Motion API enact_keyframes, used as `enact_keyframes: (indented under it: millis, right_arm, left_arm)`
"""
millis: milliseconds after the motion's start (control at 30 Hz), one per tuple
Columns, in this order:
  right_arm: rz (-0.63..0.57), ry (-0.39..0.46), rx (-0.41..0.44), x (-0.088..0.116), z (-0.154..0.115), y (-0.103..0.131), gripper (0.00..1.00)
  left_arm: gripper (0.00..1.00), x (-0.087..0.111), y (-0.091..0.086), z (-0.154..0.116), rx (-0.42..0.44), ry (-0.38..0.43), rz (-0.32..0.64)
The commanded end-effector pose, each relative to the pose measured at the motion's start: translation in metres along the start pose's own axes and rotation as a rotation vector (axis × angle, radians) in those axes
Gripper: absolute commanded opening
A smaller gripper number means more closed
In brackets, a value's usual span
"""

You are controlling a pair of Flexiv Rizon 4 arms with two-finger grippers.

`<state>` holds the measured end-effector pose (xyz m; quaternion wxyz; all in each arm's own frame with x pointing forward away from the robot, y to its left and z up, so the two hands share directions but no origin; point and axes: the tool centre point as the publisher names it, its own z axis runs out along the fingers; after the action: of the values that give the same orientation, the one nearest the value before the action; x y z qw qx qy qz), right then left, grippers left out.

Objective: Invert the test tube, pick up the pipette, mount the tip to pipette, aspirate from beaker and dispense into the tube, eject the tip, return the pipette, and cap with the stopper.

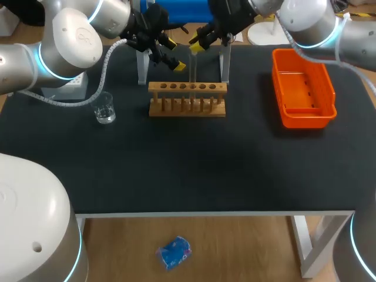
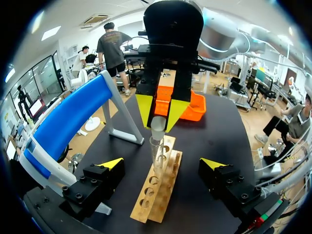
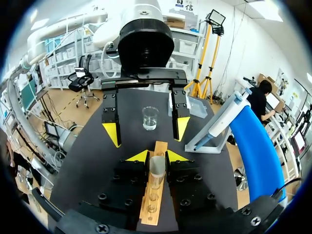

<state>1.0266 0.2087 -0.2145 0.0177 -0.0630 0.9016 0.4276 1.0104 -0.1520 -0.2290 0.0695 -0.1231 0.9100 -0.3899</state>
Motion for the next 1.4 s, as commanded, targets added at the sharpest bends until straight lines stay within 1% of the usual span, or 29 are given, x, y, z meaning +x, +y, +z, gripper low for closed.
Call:
enact_keyframes:
  millis: [33,500,900,1400]
  right_arm:
    - [0.002,0.002,0.003,-0.001,0.001,0.0,0.0]
    - [0.011,0.011,0.005,-0.002,0.007,-0.007,0.0]
    - [0.006,0.007,0.003,-0.003,0.007,-0.006,0.0]
    - [0.02,0.008,-0.004,0.0,0.011,-0.012,0.0]
  left_arm:
    - [1.0,0.0,0.0,0.0,-0.003,0.001,-0.002]
    - [1.0,0.0,0.0,0.0,-0.003,0.001,-0.002]
    - [1.0,0.0,0.0,0.0,-0.003,0.001,-0.002]
    - [1.0,0.0,0.0,0.0,-0.003,0.001,-0.002]
